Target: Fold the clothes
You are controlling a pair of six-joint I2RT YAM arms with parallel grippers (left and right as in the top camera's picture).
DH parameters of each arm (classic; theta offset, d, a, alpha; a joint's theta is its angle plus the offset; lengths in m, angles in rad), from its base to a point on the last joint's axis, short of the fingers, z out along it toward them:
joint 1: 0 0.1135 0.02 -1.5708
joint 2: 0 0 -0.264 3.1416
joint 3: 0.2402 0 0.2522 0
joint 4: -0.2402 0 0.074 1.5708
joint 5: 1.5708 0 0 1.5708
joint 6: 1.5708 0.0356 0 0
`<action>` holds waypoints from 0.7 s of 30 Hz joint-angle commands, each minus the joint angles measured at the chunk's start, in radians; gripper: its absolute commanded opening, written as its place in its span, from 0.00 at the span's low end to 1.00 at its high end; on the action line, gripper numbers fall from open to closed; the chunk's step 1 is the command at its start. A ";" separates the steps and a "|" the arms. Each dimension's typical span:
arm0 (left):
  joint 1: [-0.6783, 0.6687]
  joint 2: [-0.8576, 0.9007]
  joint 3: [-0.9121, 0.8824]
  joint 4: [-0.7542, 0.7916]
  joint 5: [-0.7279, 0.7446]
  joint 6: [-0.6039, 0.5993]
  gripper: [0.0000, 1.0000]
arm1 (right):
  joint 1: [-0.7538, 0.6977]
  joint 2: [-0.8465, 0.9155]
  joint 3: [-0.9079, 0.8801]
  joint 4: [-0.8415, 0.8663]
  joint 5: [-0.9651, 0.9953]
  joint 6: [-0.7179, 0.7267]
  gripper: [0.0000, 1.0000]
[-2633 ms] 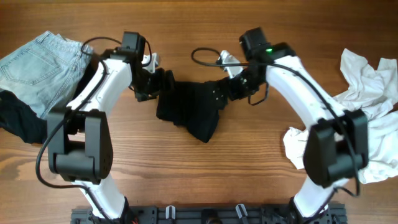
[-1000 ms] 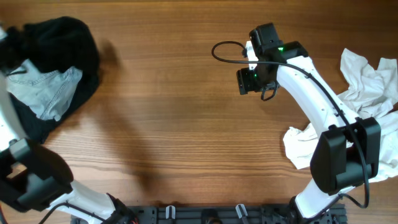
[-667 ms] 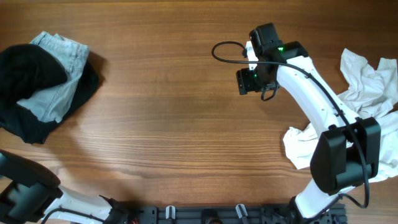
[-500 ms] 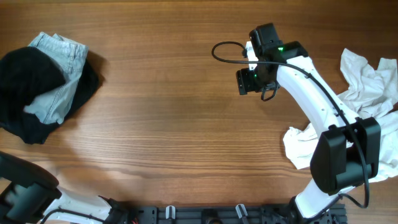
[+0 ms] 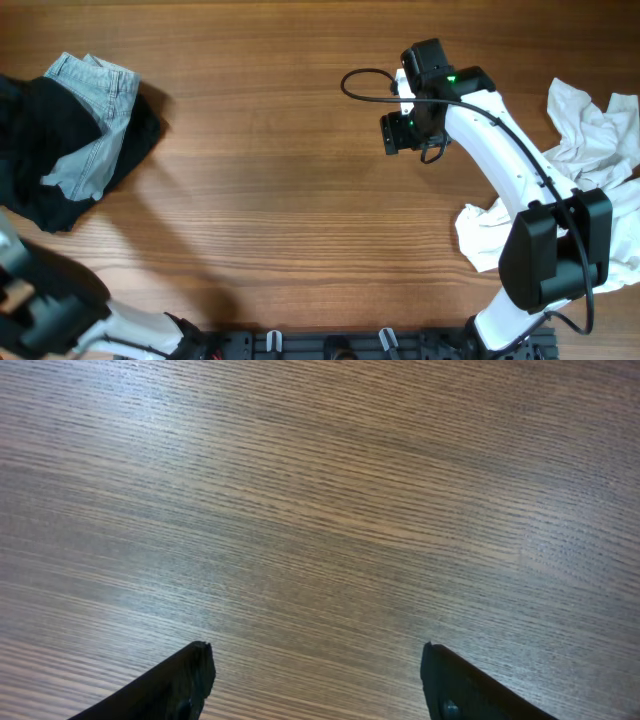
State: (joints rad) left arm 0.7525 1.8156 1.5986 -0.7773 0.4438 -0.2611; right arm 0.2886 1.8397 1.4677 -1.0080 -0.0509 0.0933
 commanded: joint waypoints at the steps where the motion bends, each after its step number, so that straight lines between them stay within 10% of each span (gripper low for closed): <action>1: 0.009 0.157 -0.088 0.026 0.018 -0.008 1.00 | -0.002 -0.026 0.021 -0.003 0.014 0.000 0.72; 6: -0.017 0.327 -0.145 0.048 0.121 0.094 1.00 | -0.002 -0.026 0.021 -0.007 0.015 0.000 0.72; 13: -0.072 -0.108 -0.112 0.071 0.089 0.136 1.00 | -0.004 -0.026 0.021 0.010 0.010 0.023 0.78; 21: -0.548 -0.257 -0.113 -0.115 -0.304 0.202 1.00 | -0.239 -0.026 0.063 0.087 -0.220 0.037 1.00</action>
State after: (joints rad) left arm 0.3172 1.5101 1.5021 -0.8165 0.3046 -0.0917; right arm 0.1444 1.8397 1.4822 -0.9115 -0.2073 0.1276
